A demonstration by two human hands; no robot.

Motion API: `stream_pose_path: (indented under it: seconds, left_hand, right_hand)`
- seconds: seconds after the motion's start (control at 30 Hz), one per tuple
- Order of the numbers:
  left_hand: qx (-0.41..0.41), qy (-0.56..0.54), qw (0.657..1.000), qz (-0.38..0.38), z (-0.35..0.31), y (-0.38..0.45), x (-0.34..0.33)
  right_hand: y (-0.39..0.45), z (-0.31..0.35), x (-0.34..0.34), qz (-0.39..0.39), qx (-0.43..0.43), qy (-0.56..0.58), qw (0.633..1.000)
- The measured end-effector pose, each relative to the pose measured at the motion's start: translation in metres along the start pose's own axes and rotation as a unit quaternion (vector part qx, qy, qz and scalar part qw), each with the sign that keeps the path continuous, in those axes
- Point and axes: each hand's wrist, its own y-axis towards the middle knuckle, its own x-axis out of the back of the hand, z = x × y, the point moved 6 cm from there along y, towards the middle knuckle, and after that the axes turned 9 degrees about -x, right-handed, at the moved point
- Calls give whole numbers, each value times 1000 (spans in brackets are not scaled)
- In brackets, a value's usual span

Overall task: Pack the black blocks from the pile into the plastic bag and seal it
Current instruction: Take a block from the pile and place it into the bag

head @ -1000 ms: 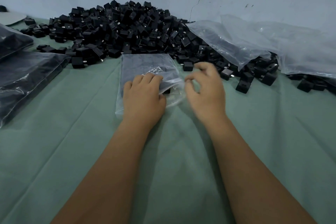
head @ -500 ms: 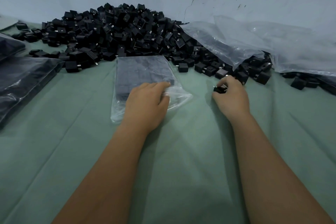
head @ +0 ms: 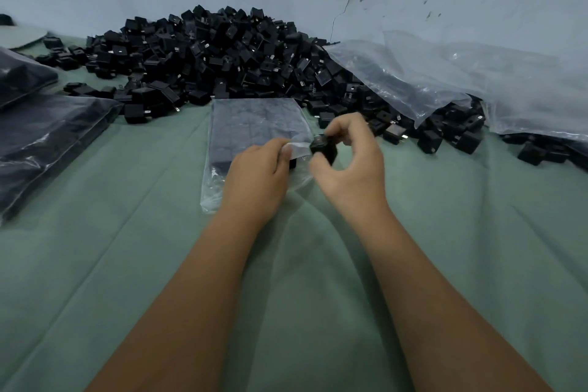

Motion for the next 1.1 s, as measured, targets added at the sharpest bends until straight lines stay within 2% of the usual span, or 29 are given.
stream_pose_path:
  seconds: [0.07, 0.13, 0.33, 0.47, 0.57, 0.73, 0.93, 1.03, 1.1]
  left_hand:
    - [7, -38, 999, -3, 2, 0, 1]
    - [15, -68, 998, -3, 4, -1, 1]
    - [5, -65, 998, 27, 5, 0, 1]
    - [-25, -58, 997, 41, 3, -1, 0]
    - [-42, -62, 997, 26, -1, -2, 1]
    - [-56, -45, 997, 2, -2, -2, 1]
    - [-69, 1, 997, 15, -5, 0, -1]
    - [-66, -13, 998, 11, -4, 0, 0]
    - [-60, -24, 998, 20, -3, -1, 0]
  right_hand:
    - [-7, 10, -14, 46, 48, -47, 997]
    - [-10, 8, -22, 72, 49, -91, 992]
    - [-9, -9, -22, 94, 71, -226, 967]
    - [-6, -6, -17, 43, 99, -291, 951]
    - [-4, -9, -7, 4, 86, -308, 947]
    - [-1, -19, -7, 35, 46, -354, 933]
    - [2, -29, -14, 95, 34, -415, 904]
    - [4, -27, -15, 77, 37, -438, 895]
    - [6, -21, -11, 48, 42, -414, 908]
